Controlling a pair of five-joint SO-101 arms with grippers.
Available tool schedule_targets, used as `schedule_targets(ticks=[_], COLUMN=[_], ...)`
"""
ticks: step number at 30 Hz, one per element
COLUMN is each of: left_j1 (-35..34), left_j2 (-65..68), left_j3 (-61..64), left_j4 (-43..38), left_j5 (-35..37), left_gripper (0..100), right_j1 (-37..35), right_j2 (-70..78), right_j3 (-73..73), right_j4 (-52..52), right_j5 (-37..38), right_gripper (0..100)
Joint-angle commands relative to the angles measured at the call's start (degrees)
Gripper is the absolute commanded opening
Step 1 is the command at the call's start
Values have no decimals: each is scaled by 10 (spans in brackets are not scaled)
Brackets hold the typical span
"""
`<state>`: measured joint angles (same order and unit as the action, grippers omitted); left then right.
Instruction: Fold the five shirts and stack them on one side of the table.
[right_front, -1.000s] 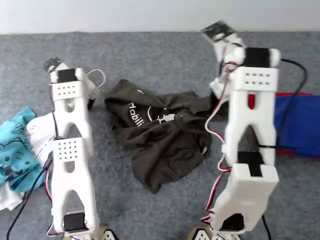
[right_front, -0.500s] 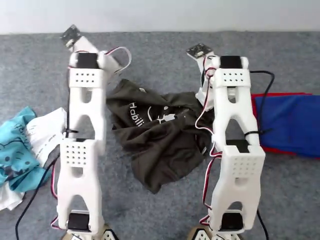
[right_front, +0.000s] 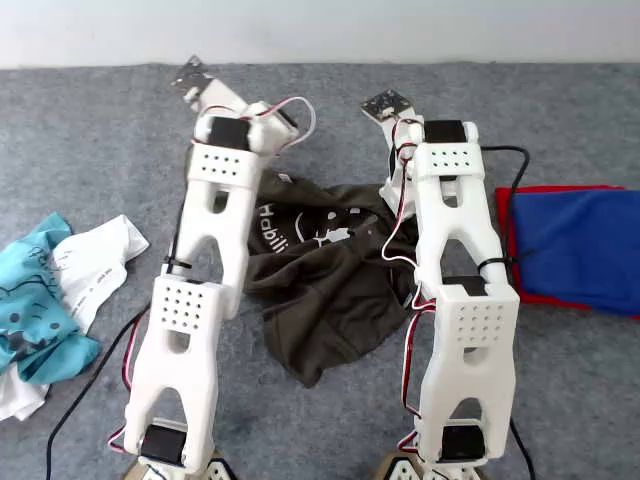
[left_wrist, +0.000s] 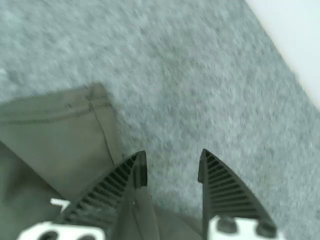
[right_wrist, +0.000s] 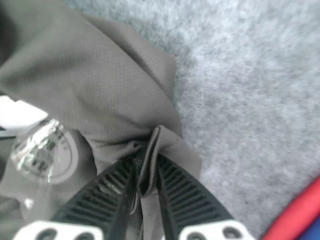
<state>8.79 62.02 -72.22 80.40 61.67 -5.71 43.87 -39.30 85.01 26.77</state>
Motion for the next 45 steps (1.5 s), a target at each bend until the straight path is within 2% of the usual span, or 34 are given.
schedule_targets(ticks=[1, 21, 26, 41, 45], left_j1=[3, -67, -69, -79, -76], left_j2=[6, 70, 107, 135, 134], left_j3=[-36, -38, -85, -121, -120], left_j4=[25, 18, 21, 29, 29], left_j5=[6, 4, 4, 3, -70], left_gripper=[181, 181, 180, 108, 38], right_j1=[0, 0, 0, 0, -1], right_j2=[-7, 9, 22, 23, 23], right_j3=[-3, -4, -5, -5, -5], right_j4=[-9, -10, -15, -17, -17], right_j5=[-6, -4, -4, -4, -4], right_gripper=[8, 8, 8, 8, 8])
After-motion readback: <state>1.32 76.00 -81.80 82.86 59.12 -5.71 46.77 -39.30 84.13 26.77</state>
